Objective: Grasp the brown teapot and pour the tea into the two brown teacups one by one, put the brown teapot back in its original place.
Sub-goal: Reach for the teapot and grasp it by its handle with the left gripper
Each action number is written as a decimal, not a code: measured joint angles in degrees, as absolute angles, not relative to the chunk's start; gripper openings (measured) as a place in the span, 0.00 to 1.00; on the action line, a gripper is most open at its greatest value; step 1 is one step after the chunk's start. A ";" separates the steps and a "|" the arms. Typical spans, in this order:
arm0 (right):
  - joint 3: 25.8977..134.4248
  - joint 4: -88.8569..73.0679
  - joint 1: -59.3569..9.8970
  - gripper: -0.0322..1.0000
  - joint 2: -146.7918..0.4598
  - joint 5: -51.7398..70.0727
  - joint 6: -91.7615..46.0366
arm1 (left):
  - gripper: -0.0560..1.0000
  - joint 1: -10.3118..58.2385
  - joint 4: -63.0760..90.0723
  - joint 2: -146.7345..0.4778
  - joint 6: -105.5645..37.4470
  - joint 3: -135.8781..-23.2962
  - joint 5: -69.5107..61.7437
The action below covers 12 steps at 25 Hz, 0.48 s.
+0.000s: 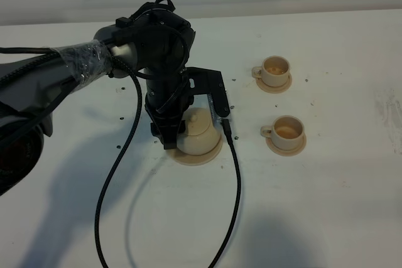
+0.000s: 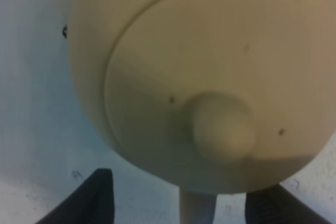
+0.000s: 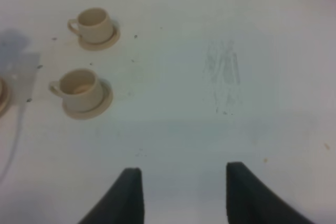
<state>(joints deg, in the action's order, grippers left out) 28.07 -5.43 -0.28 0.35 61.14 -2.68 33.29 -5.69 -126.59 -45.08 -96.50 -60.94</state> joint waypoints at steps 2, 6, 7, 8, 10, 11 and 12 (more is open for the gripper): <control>28.07 -5.43 -0.28 0.41 0.35 61.14 -2.68 | 0.56 33.29 -5.44 -126.59 -45.49 -96.50 -60.81; 28.07 -5.43 -0.28 0.41 0.35 61.14 -2.68 | 0.55 33.29 -5.32 -126.59 -46.29 -96.50 -60.55; 28.07 -5.43 -0.28 0.41 0.35 61.14 -2.68 | 0.54 33.29 -5.30 -126.59 -46.35 -96.50 -60.55; 28.07 -5.43 -0.28 0.41 0.35 61.14 -2.68 | 0.53 33.29 -5.26 -126.59 -46.42 -96.50 -60.61; 28.07 -5.43 -0.28 0.41 0.35 61.14 -2.68 | 0.50 33.29 -5.19 -126.59 -46.53 -96.50 -60.66; 28.07 -5.43 -0.28 0.41 0.35 61.14 -2.68 | 0.48 33.29 -5.19 -126.59 -46.53 -96.50 -60.70; 28.07 -5.43 -0.28 0.41 0.35 61.14 -2.68 | 0.46 33.29 -5.19 -126.59 -46.53 -96.50 -60.77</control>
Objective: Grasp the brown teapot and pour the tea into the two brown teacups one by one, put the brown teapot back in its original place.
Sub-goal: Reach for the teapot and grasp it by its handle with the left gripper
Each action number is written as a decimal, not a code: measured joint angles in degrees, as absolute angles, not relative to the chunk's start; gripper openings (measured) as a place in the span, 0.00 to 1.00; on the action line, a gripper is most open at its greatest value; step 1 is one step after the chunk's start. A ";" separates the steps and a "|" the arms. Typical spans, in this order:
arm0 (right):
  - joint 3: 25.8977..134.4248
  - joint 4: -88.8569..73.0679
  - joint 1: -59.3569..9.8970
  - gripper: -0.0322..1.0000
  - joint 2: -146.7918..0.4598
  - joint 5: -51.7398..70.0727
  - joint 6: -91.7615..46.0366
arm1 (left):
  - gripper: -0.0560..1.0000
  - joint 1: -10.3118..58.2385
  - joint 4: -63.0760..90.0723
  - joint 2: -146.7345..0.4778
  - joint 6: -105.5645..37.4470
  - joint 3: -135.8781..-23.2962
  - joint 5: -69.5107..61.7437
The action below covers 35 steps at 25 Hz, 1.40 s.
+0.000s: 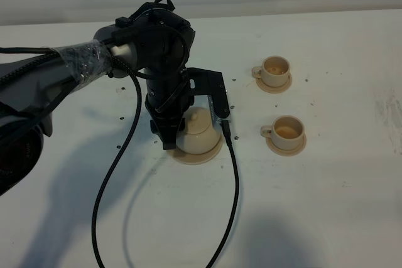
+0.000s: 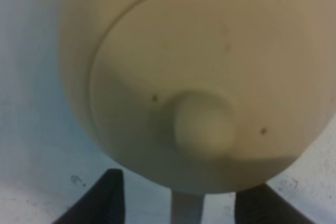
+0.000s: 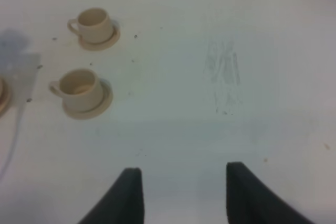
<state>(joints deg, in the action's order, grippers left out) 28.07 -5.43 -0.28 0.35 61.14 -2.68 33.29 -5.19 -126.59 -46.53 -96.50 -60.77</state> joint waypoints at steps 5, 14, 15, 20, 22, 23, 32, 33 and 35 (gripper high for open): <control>28.07 -5.43 -0.28 0.41 0.35 61.14 -2.68 | 0.35 33.29 -4.90 -126.59 -46.78 -96.50 -60.82; 28.07 -5.43 -0.28 0.41 0.35 61.14 -2.68 | 0.24 33.29 -3.29 -126.59 -47.89 -96.50 -60.74; 28.07 -5.43 -0.28 0.41 0.35 61.14 -2.68 | 0.23 33.29 -3.29 -126.59 -47.88 -96.50 -60.74; 28.07 -5.43 -0.28 0.41 0.35 61.14 -2.68 | 0.16 33.29 -3.23 -126.59 -48.09 -96.50 -60.63; 28.07 -5.43 -0.28 0.41 0.35 61.14 -2.68 | 0.16 33.29 -3.23 -126.59 -48.47 -96.50 -60.58; 28.07 -5.43 -0.28 0.41 0.35 61.14 -2.68 | 0.16 33.29 -3.23 -126.59 -48.74 -96.50 -60.40; 28.07 -5.43 -0.28 0.41 0.35 61.14 -2.68 | 0.16 33.24 -2.71 -126.59 -49.06 -96.50 -60.19; 28.07 -5.43 -0.28 0.41 0.35 61.14 -2.68 | 0.16 33.24 -2.64 -126.59 -49.06 -96.50 -60.14; 28.07 -5.43 -0.28 0.41 0.35 61.14 -2.68 | 0.16 33.24 -2.64 -126.59 -49.06 -96.50 -60.14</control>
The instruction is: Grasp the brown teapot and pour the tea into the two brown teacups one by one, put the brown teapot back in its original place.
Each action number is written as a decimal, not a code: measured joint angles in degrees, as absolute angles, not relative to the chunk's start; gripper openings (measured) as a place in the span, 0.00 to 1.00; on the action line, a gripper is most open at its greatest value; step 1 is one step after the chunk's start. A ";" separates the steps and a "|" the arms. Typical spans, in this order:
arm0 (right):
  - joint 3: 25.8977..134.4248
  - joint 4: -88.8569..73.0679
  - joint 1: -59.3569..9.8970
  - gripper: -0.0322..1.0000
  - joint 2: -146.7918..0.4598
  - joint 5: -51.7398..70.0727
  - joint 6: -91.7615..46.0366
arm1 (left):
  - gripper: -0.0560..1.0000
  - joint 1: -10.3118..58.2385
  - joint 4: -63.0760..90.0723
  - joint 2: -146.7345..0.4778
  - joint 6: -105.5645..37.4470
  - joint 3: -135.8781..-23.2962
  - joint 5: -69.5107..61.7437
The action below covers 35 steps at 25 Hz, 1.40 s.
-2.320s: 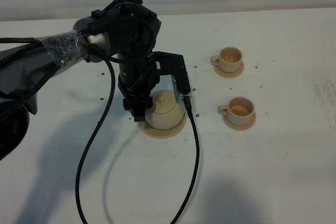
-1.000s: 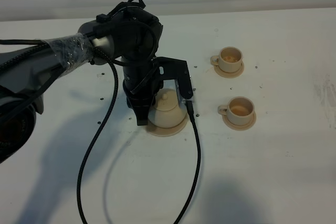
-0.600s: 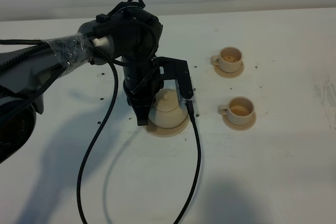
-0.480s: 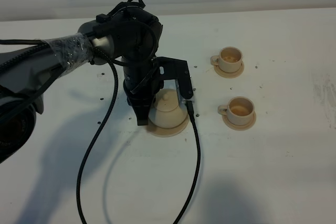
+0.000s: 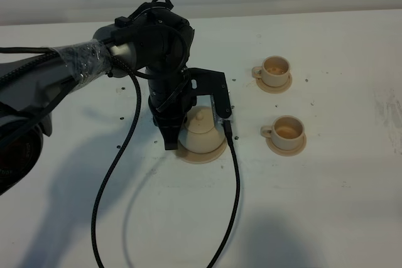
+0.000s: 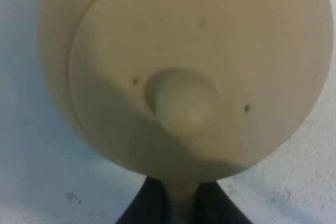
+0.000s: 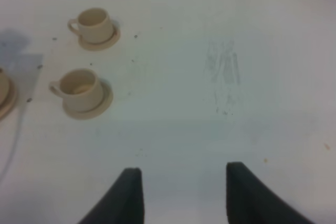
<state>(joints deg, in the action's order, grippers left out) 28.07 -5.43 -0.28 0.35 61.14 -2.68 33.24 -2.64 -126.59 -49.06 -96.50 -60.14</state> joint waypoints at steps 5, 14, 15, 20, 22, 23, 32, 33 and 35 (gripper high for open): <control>28.07 -5.43 -0.28 0.41 0.35 61.14 -2.68 | 0.16 33.24 -2.08 -125.99 -49.06 -96.50 -59.81; 28.07 -5.43 -0.28 0.41 0.35 61.14 -2.68 | 0.16 33.24 -1.32 -124.17 -49.06 -96.50 -58.89; 28.07 -5.43 -0.28 0.41 0.35 61.14 -2.68 | 0.16 33.24 -1.37 -123.84 -49.06 -96.50 -58.89; 28.07 -5.43 -0.28 0.41 0.35 61.14 -2.68 | 0.15 33.24 -1.37 -121.73 -49.06 -96.50 -58.14; 28.07 -5.43 -0.28 0.41 0.35 61.14 -2.68 | 0.15 33.24 -1.42 -120.66 -49.29 -96.50 -57.03; 28.07 -5.43 -0.28 0.41 0.35 61.14 -2.68 | 0.15 33.24 -1.42 -120.22 -49.44 -96.50 -56.25; 28.07 -5.43 -0.28 0.41 0.35 61.14 -2.68 | 0.15 33.24 0.00 -120.03 -60.40 -96.85 -48.70; 28.07 -5.43 -0.28 0.41 0.35 61.14 -2.68 | 0.15 33.24 0.78 -120.03 -62.39 -96.85 -47.71; 28.07 -5.43 -0.28 0.41 0.35 61.14 -2.68 | 0.15 33.24 2.42 -120.03 -65.62 -96.85 -46.35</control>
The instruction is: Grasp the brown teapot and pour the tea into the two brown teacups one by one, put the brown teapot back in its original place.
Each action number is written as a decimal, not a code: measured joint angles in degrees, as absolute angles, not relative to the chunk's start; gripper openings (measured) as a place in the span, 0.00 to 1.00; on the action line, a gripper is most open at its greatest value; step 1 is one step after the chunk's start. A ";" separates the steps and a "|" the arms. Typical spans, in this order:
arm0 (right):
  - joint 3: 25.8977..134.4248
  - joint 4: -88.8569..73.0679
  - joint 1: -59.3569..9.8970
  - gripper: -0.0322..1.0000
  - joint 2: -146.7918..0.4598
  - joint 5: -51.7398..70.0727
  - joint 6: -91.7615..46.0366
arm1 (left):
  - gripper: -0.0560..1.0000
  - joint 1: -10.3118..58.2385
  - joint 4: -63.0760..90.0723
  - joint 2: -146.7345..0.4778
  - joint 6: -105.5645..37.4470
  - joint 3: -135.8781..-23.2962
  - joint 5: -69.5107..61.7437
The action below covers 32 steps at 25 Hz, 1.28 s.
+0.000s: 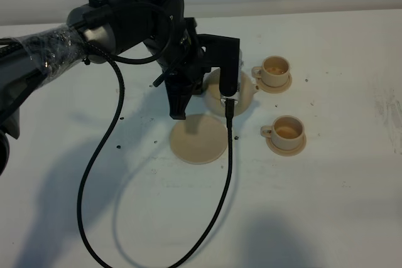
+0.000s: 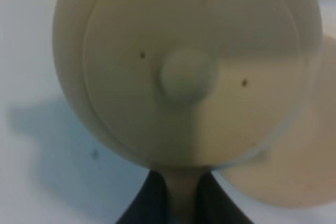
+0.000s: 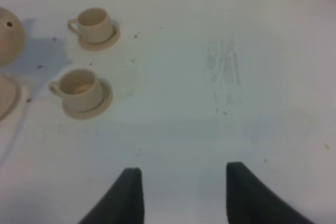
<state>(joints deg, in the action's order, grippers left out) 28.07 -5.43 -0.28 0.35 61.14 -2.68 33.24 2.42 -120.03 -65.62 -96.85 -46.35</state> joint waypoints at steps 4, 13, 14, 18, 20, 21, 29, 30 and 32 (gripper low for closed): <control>28.07 -5.43 -0.28 0.41 0.35 61.14 -2.68 | 0.15 33.61 4.00 -120.34 -70.95 -96.85 -45.26; 28.07 -5.43 -0.28 0.41 0.35 61.14 -2.68 | 0.15 36.15 2.06 -123.76 -74.46 -96.85 -39.81; 28.07 -5.43 -0.28 0.41 0.35 61.14 -2.68 | 0.15 36.31 1.45 -123.99 -73.98 -96.85 -39.30; 28.07 -5.43 -0.28 0.41 0.35 61.14 -2.68 | 0.15 36.69 -3.74 -124.42 -70.49 -96.85 -36.47; 28.07 -5.43 -0.28 0.41 0.35 61.14 -2.68 | 0.15 36.69 -6.25 -124.42 -69.56 -96.85 -35.29; 28.07 -5.43 -0.28 0.41 0.35 61.14 -2.68 | 0.15 36.69 -7.00 -124.42 -69.35 -96.85 -34.88; 28.07 -5.43 -0.28 0.41 0.35 61.14 -2.68 | 0.15 36.69 -9.02 -124.42 -69.16 -96.85 -31.07; 28.07 -5.43 -0.28 0.41 0.35 61.14 -2.68 | 0.15 36.69 -9.77 -124.42 -69.21 -96.85 -30.64; 28.07 -5.43 -0.28 0.41 0.35 61.14 -2.68 | 0.15 36.69 -11.55 -124.42 -69.21 -96.85 -29.76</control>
<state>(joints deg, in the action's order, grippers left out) 28.07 -5.43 -0.28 0.35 61.14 -2.68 36.69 -11.55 -124.42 -69.21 -96.85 -29.76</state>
